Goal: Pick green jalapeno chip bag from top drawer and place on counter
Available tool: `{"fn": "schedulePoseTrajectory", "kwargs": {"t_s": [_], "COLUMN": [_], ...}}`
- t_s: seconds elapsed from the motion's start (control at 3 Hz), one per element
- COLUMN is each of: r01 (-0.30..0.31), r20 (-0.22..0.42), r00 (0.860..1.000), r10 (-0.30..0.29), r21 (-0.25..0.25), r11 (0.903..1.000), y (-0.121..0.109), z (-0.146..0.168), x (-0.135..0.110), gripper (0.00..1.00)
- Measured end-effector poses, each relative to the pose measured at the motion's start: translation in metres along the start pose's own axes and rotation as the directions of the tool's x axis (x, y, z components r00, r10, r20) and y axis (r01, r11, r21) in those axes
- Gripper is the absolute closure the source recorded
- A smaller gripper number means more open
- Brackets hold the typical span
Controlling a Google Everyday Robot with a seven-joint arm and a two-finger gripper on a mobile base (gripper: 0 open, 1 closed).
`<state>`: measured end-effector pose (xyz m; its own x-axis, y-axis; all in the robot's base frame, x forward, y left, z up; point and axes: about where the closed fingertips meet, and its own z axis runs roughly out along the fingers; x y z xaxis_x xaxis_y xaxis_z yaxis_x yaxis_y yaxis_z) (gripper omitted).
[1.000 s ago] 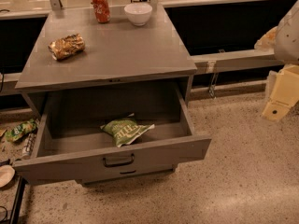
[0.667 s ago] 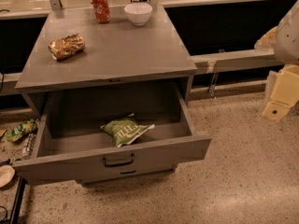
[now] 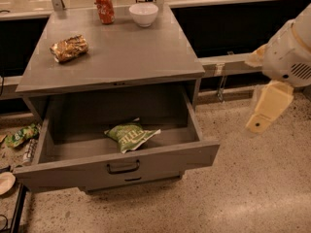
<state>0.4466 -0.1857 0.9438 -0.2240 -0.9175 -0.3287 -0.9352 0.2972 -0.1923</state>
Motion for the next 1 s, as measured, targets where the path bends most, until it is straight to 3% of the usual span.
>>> {"fn": "schedulePoseTrajectory", "kwargs": {"t_s": [0.33, 0.67, 1.0], "r01": [-0.052, -0.076, -0.077], "r20": [0.067, 0.092, 0.093], "r00": [0.996, 0.992, 0.992], "r10": [0.056, 0.086, 0.087], "r21": [-0.058, -0.102, -0.105], "r11": [0.9970, 0.9918, 0.9915], "y": [0.019, 0.033, 0.035], "z": [0.053, 0.081, 0.083], "x": [-0.011, -0.017, -0.017], "gripper": [0.00, 0.00, 0.00]}}
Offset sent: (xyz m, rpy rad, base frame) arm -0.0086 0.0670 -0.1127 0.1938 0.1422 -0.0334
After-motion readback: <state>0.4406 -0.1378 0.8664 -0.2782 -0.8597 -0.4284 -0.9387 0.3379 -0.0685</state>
